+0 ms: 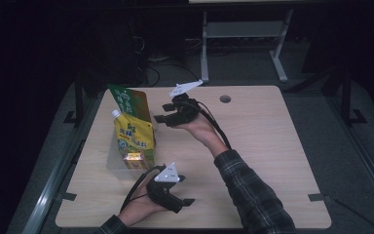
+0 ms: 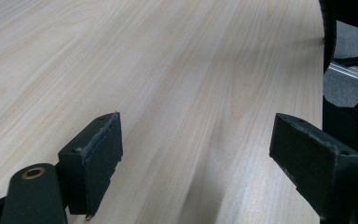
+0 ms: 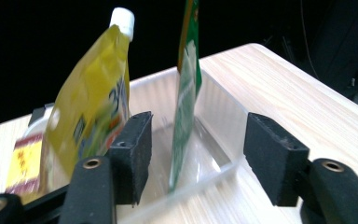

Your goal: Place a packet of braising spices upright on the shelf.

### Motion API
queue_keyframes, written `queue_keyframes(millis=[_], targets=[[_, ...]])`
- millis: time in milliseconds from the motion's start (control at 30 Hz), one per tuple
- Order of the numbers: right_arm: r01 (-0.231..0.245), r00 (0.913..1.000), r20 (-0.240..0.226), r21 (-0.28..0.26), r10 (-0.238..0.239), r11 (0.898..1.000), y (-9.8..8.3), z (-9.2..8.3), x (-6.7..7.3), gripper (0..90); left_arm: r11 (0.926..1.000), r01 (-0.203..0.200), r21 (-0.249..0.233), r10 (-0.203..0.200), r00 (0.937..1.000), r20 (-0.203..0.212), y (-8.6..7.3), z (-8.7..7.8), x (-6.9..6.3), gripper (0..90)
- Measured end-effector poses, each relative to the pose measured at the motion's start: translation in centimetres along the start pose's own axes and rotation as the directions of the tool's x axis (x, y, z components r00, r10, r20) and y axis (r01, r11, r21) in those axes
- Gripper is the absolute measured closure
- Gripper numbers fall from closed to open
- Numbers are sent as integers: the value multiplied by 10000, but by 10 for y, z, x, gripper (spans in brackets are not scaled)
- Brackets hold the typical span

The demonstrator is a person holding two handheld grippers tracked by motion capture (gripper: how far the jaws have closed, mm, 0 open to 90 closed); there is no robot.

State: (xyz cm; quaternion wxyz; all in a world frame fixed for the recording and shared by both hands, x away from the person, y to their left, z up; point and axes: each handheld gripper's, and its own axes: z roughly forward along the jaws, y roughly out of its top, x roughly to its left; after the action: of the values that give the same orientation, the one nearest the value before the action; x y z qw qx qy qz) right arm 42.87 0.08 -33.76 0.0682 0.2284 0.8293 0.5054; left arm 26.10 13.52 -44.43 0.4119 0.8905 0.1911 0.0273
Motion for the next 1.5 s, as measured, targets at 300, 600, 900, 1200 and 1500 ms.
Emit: queue_keyframes(millis=[300, 600, 900, 1200, 1500], targets=[[76, 9986, 518, 287, -91, 9996, -41, -49, 1, 358, 9999, 122, -73, -122, 9999, 13, 0, -1, 1, 164], [-260, 9944, 1040, 548, 202, 9982, -87, -87, 1, 324, 10000, -13, -49, 13, 10000, 13, -1, 0, 3, 164], [-773, 9882, 1374, 692, 672, 9946, -133, -120, 3, 315, 10000, 21, -45, -21, 10000, -15, -1, 0, 4, 164], [-1084, 9810, 1709, 921, 916, 9898, -169, -146, 11, 302, 10000, -27, -21, 27, 10000, -30, -2, 0, 4, 164], [-1403, 9695, 2169, 1093, 1142, 9841, -200, -167, 19, 289, 9999, 140, -5, -140, 9999, -61, -3, -1, 5, 164]])
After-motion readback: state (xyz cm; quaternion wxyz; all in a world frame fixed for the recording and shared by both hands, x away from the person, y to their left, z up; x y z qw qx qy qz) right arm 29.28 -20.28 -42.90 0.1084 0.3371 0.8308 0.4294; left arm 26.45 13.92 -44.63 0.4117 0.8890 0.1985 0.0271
